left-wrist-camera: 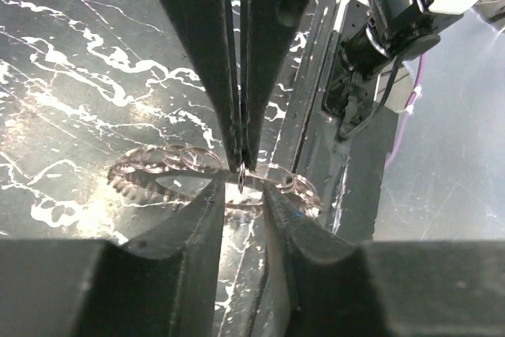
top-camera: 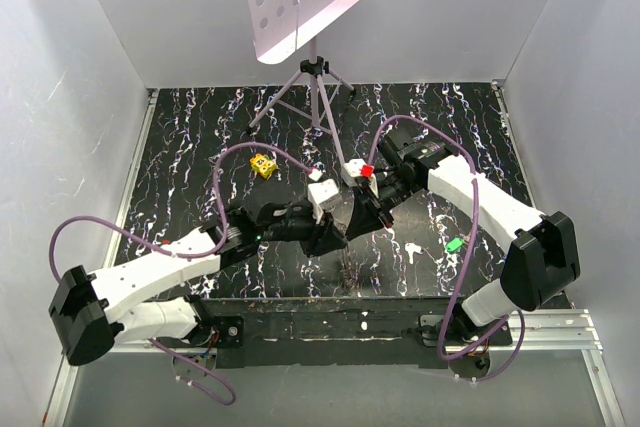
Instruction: Put the keys on the keyring
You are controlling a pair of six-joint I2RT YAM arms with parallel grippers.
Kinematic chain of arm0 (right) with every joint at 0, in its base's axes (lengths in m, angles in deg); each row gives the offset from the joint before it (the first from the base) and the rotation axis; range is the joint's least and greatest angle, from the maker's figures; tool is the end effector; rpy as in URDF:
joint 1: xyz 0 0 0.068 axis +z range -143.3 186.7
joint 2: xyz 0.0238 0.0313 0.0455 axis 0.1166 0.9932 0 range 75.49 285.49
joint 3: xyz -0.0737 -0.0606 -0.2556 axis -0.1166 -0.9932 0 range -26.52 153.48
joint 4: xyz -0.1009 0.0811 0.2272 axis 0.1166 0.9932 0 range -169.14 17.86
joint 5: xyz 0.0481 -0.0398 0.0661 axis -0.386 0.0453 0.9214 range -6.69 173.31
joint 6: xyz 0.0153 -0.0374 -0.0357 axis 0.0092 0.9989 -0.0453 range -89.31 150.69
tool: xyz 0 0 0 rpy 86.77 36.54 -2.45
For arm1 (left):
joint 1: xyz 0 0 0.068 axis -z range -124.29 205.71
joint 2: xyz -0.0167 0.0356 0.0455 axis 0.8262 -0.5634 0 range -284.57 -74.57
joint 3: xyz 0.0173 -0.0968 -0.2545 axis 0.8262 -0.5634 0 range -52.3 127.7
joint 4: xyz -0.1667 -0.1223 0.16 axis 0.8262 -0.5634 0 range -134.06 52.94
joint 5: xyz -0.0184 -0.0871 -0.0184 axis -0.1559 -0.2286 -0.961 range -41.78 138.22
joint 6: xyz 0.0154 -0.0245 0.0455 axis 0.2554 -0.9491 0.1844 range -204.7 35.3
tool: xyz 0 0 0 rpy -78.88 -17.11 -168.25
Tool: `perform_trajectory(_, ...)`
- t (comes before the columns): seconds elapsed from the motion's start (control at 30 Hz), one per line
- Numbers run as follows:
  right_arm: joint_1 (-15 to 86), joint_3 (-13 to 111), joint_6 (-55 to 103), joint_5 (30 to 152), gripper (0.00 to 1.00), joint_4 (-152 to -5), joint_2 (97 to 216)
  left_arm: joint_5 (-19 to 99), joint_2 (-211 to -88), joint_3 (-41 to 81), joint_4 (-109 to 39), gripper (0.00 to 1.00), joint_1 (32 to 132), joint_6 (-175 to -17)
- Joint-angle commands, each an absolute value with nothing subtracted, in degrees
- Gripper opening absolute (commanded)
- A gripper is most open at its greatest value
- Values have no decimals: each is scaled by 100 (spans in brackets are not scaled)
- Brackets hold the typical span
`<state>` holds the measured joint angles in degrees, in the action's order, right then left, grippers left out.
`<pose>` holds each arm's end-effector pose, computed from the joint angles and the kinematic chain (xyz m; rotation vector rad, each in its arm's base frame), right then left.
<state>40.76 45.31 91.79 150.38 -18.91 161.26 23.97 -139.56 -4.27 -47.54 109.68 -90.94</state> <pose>0.2110 0.1821 0.2915 -1.8090 1.3708 1.3829 0.1379 -0.2145 0.2895 1.1345 1.8658 -1.0622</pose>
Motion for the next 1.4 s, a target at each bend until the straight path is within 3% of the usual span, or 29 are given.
perform_trajectory(0.0,4097,4643,8660,15098,1,-2279,16048,2747,-13049,-1202,-3298,48,10923,-9857)
perform_trajectory(0.03,4089,4625,8598,15159,1,-2323,16013,2783,-12864,-1492,-2954,63,10923,-9998)
perform_trajectory(0.1,4062,4581,8484,15343,1,-2429,15960,2853,-12512,-1985,-2329,76,10923,-10236)
perform_trajectory(0.3,3957,4458,8325,16099,1,-2587,15925,3038,-11896,-3155,-782,78,10923,-10237)
perform_trajectory(0.47,3913,4274,8237,16636,1,-2842,15863,3135,-12044,-3446,28,77,10923,-10079)
perform_trajectory(0.97,3843,4063,7868,16935,1,-3308,15872,2968,-13012,-3306,820,62,10932,-10000)
perform_trajectory(1.07,3843,4054,7868,16944,1,-3317,15881,2959,-13038,-3288,829,55,10932,-9982)
perform_trajectory(1.13,3843,4054,7868,16953,1,-3317,15889,2933,-13056,-3270,846,41,10932,-9965)
perform_trajectory(1.2,3843,4045,7859,16944,1,-3326,15889,2898,-13091,-3253,838,35,10932,-9973)
perform_trajectory(1.37,3843,4036,7850,16918,1,-3343,15898,2898,-13091,-3244,803,36,10932,-10008)
